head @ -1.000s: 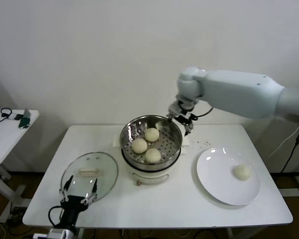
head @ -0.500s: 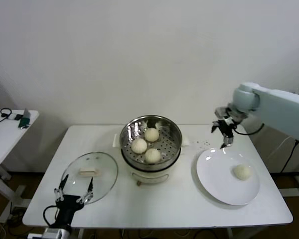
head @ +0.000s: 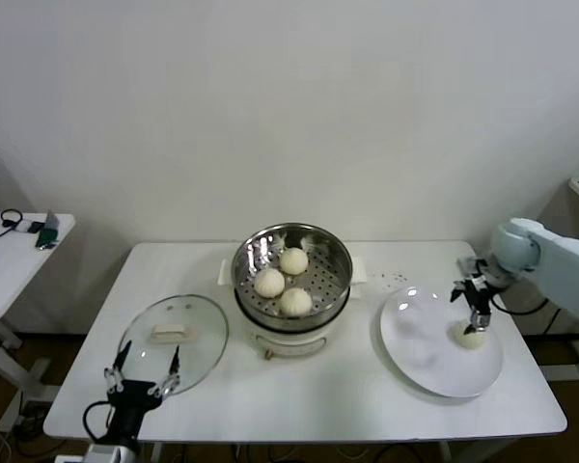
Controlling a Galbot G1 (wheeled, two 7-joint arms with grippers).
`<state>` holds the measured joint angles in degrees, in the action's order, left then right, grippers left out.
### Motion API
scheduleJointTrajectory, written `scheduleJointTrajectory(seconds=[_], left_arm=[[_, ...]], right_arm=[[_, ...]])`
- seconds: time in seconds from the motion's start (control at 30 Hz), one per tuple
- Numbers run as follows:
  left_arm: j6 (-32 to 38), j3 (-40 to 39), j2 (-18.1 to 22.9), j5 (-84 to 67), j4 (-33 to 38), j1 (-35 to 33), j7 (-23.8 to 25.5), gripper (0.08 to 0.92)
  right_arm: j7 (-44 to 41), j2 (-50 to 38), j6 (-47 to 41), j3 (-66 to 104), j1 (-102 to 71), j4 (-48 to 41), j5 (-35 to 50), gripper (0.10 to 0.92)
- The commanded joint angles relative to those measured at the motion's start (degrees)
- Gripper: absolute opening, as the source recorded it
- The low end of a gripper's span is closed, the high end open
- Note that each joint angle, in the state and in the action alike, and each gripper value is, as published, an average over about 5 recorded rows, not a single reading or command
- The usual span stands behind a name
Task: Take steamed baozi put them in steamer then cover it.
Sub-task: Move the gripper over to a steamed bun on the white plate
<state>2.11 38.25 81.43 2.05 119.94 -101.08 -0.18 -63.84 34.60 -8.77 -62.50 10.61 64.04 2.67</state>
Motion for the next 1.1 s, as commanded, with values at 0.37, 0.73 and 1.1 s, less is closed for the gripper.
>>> scheduleJointTrajectory(seconds=[0.37,0.73,1.1], left_arm=[[-0.21,-0.21,0.61,0.94,-0.12,-0.02,0.00,0.823],[-0.23,-0.32,0.70,1.11,-0.27,0.07,0.02,0.823],[0.02,-0.21,0.68,1.09,-0.20,-0.53,0.03,0.823]], right_arm=[[-0.02,2.24,2.72,11.96,-11.28,-9.47,-7.75,0.823],[0.01,4.55,3.78,12.78,-11.54,-11.39,-8.98,0.823],[-0.77,4.73,4.17,11.85,-10.41,-11.49,-8.01,0.736]])
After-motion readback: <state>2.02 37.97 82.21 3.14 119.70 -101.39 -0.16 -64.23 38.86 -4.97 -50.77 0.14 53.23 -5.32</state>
